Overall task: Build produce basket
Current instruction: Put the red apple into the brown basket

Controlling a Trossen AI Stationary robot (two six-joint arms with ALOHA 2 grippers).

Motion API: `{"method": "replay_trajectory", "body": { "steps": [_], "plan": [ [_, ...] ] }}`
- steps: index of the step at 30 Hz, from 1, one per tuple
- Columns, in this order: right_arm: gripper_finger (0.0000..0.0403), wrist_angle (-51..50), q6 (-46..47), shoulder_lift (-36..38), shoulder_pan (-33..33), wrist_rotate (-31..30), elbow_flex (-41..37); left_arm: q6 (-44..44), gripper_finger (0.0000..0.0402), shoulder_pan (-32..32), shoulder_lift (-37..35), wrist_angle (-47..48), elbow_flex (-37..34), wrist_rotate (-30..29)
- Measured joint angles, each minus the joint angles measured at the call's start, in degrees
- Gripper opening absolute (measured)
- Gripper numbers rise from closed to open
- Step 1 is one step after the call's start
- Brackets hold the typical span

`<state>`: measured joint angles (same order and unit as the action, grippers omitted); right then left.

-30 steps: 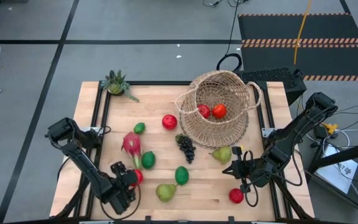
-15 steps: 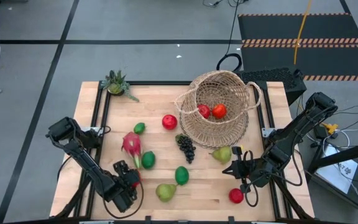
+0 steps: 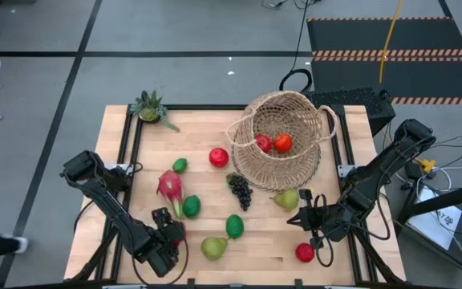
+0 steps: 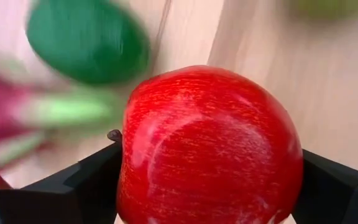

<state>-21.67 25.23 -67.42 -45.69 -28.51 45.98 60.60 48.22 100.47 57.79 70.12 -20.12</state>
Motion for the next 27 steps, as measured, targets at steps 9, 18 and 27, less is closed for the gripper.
{"method": "replay_trajectory", "body": {
  "steps": [9, 18, 27],
  "plan": [
    [0.0004, 0.0, -2.5, 0.0, 0.0, -0.3, 0.0, -30.0, 0.0343, -3.2, 0.0, 2.1, 14.3, -16.2],
    [0.0004, 4.8, -8.0, 0.0, 0.0, -10.9, 0.0, -71.5, 0.0354, -7.9, 0.0, -5.7, 18.6, -31.9],
    [0.0005, 18.9, -16.7, 0.0, 5.9, -8.7, 0.0, -94.4, 0.0352, -15.8, 0.0, -21.9, 18.6, -31.4]
  ]
}}
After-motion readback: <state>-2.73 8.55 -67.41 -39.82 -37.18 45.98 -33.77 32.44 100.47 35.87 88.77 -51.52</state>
